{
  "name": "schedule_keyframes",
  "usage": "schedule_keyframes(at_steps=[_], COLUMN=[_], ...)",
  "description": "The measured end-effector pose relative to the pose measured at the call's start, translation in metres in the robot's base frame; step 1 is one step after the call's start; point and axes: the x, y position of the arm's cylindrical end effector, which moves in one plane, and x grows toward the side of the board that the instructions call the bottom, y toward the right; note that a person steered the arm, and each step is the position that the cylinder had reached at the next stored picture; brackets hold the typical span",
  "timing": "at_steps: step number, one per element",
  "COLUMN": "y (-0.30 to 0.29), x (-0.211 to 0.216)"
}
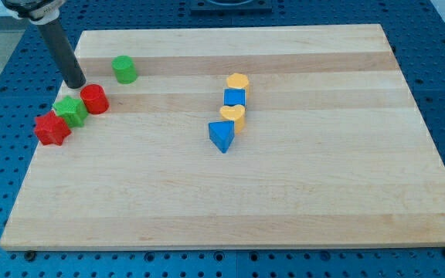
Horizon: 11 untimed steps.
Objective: Slightly move the yellow hexagon to the top right of the blue cube
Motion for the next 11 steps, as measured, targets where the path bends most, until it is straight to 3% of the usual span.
schedule_keyframes(at_steps=[2,3,4,5,7,9,11], y=[0.117,0.129,0.101,0.106,0.162,0.238,0.255], x=[-0.022,-0.023,-0.019,0.004,0.036,0.024,0.015])
